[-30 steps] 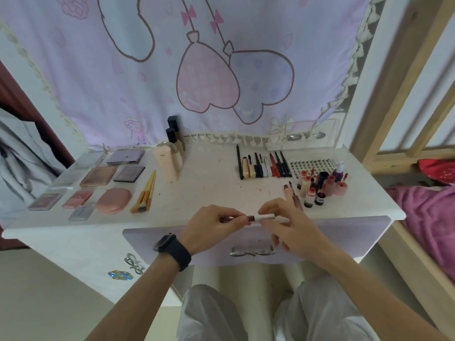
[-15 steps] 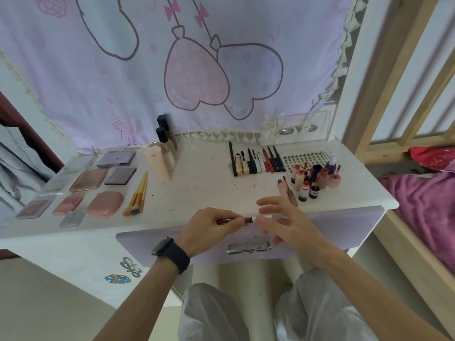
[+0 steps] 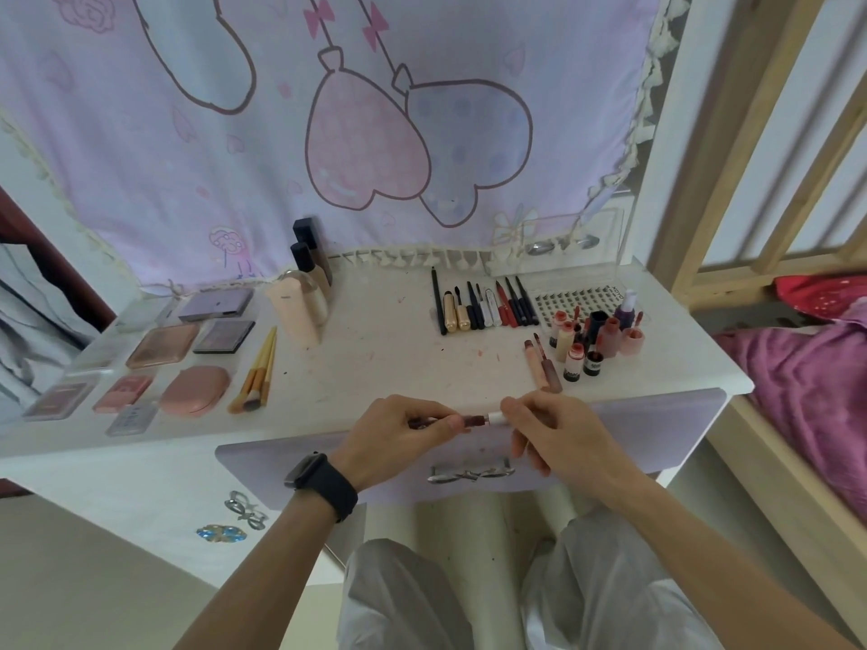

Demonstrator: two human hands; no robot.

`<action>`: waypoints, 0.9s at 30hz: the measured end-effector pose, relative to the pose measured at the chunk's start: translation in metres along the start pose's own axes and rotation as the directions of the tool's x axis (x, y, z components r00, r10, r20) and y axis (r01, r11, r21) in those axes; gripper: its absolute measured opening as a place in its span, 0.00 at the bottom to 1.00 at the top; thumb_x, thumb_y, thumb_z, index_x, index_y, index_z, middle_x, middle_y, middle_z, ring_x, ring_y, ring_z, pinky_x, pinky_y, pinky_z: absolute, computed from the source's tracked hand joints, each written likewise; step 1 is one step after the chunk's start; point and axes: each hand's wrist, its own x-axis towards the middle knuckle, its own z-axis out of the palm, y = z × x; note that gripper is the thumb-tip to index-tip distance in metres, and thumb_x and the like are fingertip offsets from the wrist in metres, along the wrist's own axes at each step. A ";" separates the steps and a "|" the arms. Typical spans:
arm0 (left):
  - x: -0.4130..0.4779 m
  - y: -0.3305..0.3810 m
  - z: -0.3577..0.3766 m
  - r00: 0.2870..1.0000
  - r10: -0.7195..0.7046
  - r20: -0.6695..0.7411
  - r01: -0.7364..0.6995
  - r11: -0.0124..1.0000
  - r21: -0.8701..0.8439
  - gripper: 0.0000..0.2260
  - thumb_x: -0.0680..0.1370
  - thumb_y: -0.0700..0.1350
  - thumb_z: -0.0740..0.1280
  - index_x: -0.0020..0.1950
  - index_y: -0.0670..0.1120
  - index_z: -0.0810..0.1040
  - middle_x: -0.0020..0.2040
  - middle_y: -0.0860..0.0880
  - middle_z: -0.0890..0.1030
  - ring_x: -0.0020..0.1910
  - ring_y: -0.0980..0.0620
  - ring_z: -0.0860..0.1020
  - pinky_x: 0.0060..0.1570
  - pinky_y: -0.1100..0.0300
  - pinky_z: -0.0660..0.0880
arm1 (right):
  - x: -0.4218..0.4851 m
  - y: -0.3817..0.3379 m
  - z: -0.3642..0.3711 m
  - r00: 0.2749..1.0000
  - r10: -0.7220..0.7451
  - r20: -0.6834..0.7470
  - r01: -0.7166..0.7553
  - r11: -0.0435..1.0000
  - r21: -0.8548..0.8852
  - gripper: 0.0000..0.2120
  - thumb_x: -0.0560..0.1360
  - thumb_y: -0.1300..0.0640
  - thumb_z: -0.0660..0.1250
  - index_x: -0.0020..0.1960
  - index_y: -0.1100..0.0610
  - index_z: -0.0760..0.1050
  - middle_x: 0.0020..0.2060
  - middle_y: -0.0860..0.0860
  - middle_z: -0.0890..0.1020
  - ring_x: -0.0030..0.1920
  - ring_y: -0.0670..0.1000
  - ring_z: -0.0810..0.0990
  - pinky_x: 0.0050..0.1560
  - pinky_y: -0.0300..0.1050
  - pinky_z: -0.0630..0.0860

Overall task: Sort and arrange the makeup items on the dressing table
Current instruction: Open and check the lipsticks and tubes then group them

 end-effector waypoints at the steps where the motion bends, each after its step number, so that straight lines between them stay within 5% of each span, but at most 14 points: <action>1: -0.001 0.000 -0.001 1.000 0.001 0.002 -0.001 1.000 -0.001 0.07 0.79 0.57 0.68 0.49 0.60 0.85 0.33 0.62 0.80 0.32 0.62 0.72 0.35 0.72 0.66 | 0.000 0.003 -0.001 1.000 -0.020 -0.023 0.020 1.000 -0.007 0.13 0.80 0.43 0.64 0.48 0.52 0.79 0.34 0.50 0.84 0.27 0.49 0.76 0.29 0.39 0.74; 6: -0.005 0.003 -0.006 1.000 -0.012 0.009 0.012 0.998 -0.067 0.11 0.81 0.55 0.65 0.50 0.55 0.87 0.27 0.62 0.74 0.29 0.61 0.68 0.33 0.72 0.64 | -0.003 0.004 -0.004 0.987 -0.113 -0.111 0.117 0.992 0.037 0.05 0.82 0.55 0.64 0.51 0.49 0.79 0.37 0.48 0.82 0.29 0.48 0.78 0.32 0.38 0.76; 14: -0.006 0.010 -0.009 0.996 -0.070 0.049 0.079 0.972 -0.223 0.13 0.82 0.48 0.64 0.50 0.44 0.86 0.27 0.65 0.75 0.29 0.67 0.72 0.31 0.76 0.67 | -0.009 -0.007 -0.005 0.961 -0.187 -0.202 0.194 0.981 0.012 0.05 0.82 0.57 0.63 0.52 0.51 0.78 0.34 0.48 0.80 0.31 0.46 0.78 0.36 0.38 0.77; 27: -0.006 0.010 -0.015 0.996 -0.071 0.057 0.084 0.961 -0.265 0.14 0.81 0.50 0.63 0.49 0.46 0.87 0.26 0.62 0.74 0.28 0.64 0.71 0.30 0.76 0.66 | -0.013 -0.005 -0.011 0.925 -0.210 -0.317 0.221 0.975 -0.001 0.04 0.82 0.58 0.63 0.54 0.55 0.77 0.30 0.42 0.78 0.30 0.43 0.76 0.35 0.32 0.74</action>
